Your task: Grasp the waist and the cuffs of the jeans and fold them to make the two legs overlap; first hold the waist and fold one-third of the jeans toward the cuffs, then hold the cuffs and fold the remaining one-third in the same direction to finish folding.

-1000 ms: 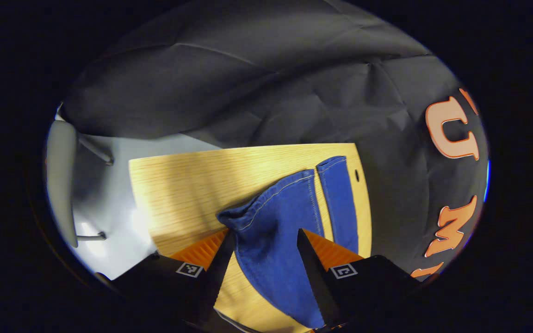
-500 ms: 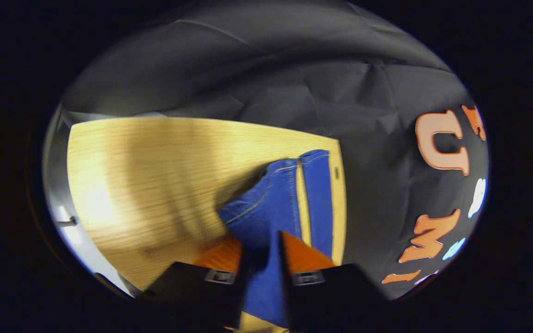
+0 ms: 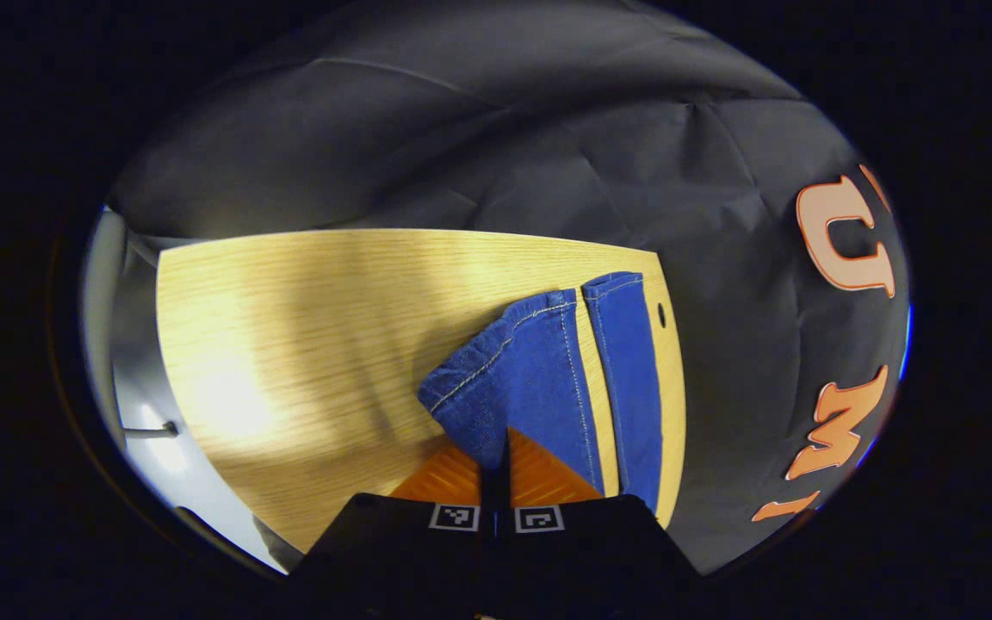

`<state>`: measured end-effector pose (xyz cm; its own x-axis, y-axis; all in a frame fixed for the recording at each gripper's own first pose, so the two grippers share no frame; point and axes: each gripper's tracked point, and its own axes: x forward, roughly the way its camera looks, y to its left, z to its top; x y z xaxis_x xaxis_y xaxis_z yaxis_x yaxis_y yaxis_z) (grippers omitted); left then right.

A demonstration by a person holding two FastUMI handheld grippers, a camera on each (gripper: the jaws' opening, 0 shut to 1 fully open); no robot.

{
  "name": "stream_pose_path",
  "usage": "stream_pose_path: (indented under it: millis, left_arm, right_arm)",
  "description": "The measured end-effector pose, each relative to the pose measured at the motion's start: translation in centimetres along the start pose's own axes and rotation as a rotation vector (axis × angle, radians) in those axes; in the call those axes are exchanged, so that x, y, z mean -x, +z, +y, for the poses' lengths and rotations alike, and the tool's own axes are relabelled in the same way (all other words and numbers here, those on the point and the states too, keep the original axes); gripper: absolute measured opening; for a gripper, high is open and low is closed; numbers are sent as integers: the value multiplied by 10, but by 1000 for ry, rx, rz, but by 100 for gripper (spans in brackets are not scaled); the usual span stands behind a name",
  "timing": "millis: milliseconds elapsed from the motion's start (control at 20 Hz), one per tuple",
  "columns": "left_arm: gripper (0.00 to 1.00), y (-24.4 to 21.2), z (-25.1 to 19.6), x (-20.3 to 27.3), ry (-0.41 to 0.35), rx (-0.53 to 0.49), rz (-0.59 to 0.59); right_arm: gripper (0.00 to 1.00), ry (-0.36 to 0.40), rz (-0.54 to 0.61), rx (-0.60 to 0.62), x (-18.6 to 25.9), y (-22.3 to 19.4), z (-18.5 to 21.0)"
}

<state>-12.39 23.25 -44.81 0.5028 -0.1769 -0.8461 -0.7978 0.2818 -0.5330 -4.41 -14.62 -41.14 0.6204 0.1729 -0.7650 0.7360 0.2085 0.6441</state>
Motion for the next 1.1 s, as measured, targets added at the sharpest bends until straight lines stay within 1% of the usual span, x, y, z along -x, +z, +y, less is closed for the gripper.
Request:
stream_pose_path:
  millis: [50, 100, 150, 200, 300, 400, 500, 550, 650, 700, 750, 850, 950, 1000, 1100]
  left_arm:
    - [1, 0, 1, 1, 9, 4, 3]
    - [1, 1, -5, 3, -3, 2, 2]
    - [1, 3, -9, 10, -12, 0, -11]
    - [1, 4, -14, 16, -25, -1, -12]
    - [1, 6, -23, 31, -24, -29, -16]
    - [1, 12, -35, 46, -21, -62, -32]
    - [1, 14, -47, 56, -11, -78, -44]
    - [1, 16, -56, 61, 1, -85, -49]
    - [1, 22, -72, 68, 27, -71, -50]
    - [1, 24, -79, 71, 42, -60, -52]
    - [1, 26, -88, 69, 54, -60, -43]
    - [1, 31, -104, 62, 87, -79, -18]
    - [1, 34, -121, 48, 130, -93, 28]
    - [1, 37, -135, 38, 125, -111, 51]
    - [1, 43, -153, 17, 143, -176, 84]
  right_arm:
    - [6, -33, -11, -13, 7, 1, -8]
    - [6, 13, 12, -30, 18, -2, 5]
    - [6, 23, 9, -35, 18, 1, 8]
    - [6, 13, 13, -27, 22, 0, 8]
    - [6, 1, 11, -32, 25, 4, 11]
    - [6, 4, 30, -80, 29, 5, 15]
    - [6, -4, 47, -91, 35, 8, 18]
    - [6, -8, 65, -74, 37, 8, 20]
    - [6, -23, 82, -82, 41, 11, 22]
    - [6, -40, 85, -105, 43, 12, 21]
    - [6, -55, 108, -112, 45, 12, 22]
    - [6, -95, 113, -143, 49, 19, 27]
    - [6, -116, 98, -159, 48, 20, 30]
    - [6, -120, 78, -173, 47, 24, 37]
    - [6, -131, 70, -164, 44, 27, 52]
